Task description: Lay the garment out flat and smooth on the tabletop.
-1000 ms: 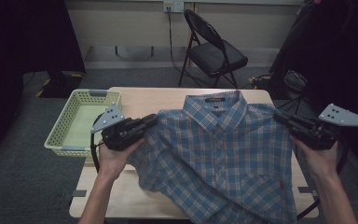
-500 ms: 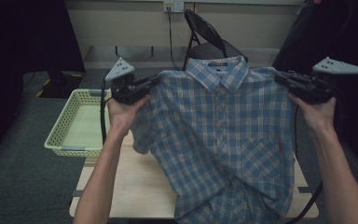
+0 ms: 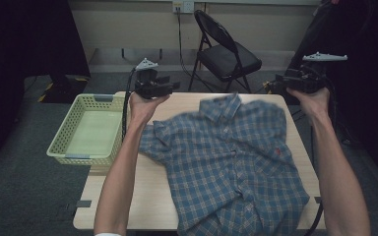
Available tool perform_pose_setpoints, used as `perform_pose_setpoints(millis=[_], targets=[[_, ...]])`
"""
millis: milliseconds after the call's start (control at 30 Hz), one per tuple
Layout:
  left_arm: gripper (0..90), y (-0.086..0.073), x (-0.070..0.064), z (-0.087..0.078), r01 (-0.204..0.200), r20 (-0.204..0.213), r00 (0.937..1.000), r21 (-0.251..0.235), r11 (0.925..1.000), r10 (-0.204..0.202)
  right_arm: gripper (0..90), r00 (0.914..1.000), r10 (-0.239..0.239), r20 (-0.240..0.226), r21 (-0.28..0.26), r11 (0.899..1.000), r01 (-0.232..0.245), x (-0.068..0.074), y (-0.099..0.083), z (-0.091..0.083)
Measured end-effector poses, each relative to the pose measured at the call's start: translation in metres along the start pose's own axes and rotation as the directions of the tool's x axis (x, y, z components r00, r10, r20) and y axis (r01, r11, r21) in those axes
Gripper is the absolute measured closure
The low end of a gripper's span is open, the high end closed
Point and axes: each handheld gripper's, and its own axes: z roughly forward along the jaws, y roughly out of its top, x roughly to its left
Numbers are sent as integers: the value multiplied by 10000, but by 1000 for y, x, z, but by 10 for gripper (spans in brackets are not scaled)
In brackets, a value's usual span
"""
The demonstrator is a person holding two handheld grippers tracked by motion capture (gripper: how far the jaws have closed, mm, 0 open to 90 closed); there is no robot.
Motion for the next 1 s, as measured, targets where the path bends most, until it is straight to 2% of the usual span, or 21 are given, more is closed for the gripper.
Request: perform_pose_setpoints(millis=[67,100,167,233,333,367,400,433,500,533,567,600,667,700,767,800,900,933,1000], targets=[[385,0,-7,-1,-176,45,9998,-37,9998,176,408,10000,57,-29,47,10000,-56,0,-7,-1],[353,-1,-10,-1,-210,45,9998,-217,9995,211,394,9999,110,-122,-2,9999,-110,1,-9,-3],[343,-5,-14,-3,-278,100,9995,-566,9980,284,390,9993,248,-272,-148,9996,-252,2,-12,-7],[301,-7,-17,-2,-192,256,9995,-240,9995,198,373,9984,219,-529,-316,9992,-235,5,-15,-12],[237,-11,-23,1,-184,401,9990,268,9995,173,318,9979,30,-647,-401,9992,-56,10,-22,-18],[212,-13,-24,1,-163,398,9991,312,9994,151,297,9968,-30,-800,-433,9991,-4,11,-26,-21],[202,-17,-27,0,-280,317,9991,70,9996,278,287,9961,-46,-886,-467,9989,4,12,-29,-23],[205,-20,-28,0,-364,229,9991,87,9993,361,275,9951,-30,-992,-494,9988,-19,13,-34,-25],[169,-23,-29,2,-58,306,9995,434,9990,45,251,9926,80,-1213,-566,9983,-149,13,-44,-30],[163,-25,-31,2,-74,367,9993,520,9986,55,242,9912,151,-1313,-524,9984,-222,13,-49,-31],[163,-27,-34,1,-199,331,9993,378,9991,186,229,9905,173,-1365,-508,9984,-245,13,-53,-33],[170,-31,-37,0,-368,285,9989,183,9992,363,219,9891,166,-1465,-459,9987,-236,14,-57,-35],[188,-36,-42,-2,-392,497,9980,50,9992,389,221,9860,93,-1665,-349,9993,-154,16,-64,-38],[188,-38,-46,-2,-431,566,9975,290,9987,414,221,9843,7,-1766,-247,9997,-51,19,-68,-39],[183,-42,-53,-3,-691,338,9972,536,9962,673,221,9791,-73,-2034,-90,9999,56,23,-74,-42],[182,-45,-57,-5,-893,327,9956,402,9952,880,225,9764,-112,-2157,-97,9999,93,26,-78,-45],[196,-51,-64,-9,-966,378,9947,389,9946,951,247,9674,-219,-2524,-269,9995,156,35,-90,-53],[197,-57,-70,-13,-1057,452,9936,395,9936,1039,257,9619,-217,-2724,-221,9996,163,38,-96,-54],[196,-64,-77,-16,-1143,492,9924,266,9931,1129,269,9598,-375,-2780,-234,9992,323,44,-103,-58]])
